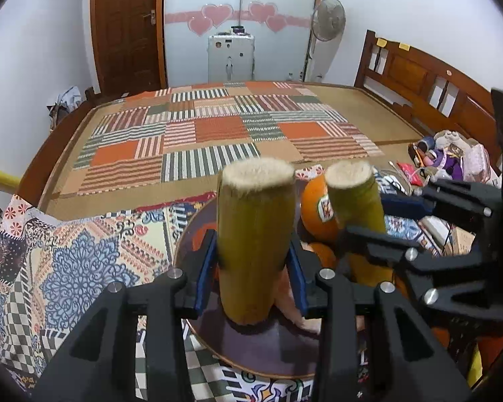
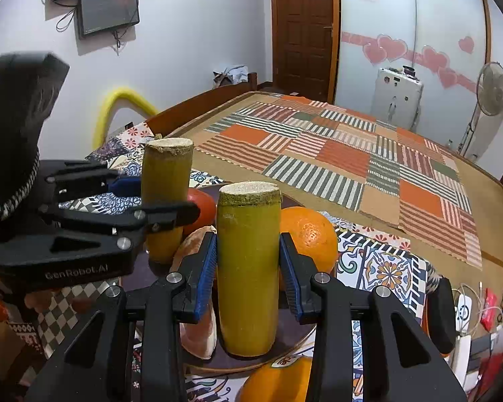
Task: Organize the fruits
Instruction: 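Carry the yellow cylinder onto the purple plate with the left gripper while the right gripper carries its cylinder there, then open both grippers to release the yellow cylinders on the plate and withdraw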
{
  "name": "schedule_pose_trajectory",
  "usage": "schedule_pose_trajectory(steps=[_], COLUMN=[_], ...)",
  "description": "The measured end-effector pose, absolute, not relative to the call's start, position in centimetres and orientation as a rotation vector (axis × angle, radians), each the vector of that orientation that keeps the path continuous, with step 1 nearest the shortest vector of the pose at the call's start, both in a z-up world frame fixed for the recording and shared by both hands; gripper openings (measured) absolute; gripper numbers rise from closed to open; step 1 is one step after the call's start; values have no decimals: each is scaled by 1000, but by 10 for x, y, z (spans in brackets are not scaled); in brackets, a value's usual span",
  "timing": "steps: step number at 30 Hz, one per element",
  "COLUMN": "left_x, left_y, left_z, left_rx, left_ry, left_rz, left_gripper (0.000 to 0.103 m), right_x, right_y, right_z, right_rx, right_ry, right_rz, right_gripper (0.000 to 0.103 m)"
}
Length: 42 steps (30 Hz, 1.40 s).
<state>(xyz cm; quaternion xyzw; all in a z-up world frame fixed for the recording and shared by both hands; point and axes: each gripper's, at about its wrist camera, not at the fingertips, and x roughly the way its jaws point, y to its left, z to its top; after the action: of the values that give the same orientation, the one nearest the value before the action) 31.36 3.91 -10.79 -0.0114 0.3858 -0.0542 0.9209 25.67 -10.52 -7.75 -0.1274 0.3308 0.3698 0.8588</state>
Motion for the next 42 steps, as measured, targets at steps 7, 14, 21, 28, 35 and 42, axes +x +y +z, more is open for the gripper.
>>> schedule_pose_trajectory(steps=[7,14,21,28,35,42], left_x=[309,298,286,246,194,144], left_y=[39,30,37,47,51,62], left_z=[-113,-111,-102,-76,-47,-34], left_rx=[-28,12,-3,-8,5,10], left_ry=[798,787,776,712,644,607], left_rz=[-117,-133,-117,-84,-50,-13], left_gripper=[48,48,48,48,54,62], right_x=[257,249,236,212,179,151], right_y=[-108,-113,-120,-137,-151,-165], right_z=[-77,-70,-64,-48,-35,-30], right_rx=[-268,-246,-234,-188,-174,-158], right_ry=[688,663,636,594,545,514], right_rz=[765,774,750,725,689,658], right_gripper=[34,34,34,34,43,56])
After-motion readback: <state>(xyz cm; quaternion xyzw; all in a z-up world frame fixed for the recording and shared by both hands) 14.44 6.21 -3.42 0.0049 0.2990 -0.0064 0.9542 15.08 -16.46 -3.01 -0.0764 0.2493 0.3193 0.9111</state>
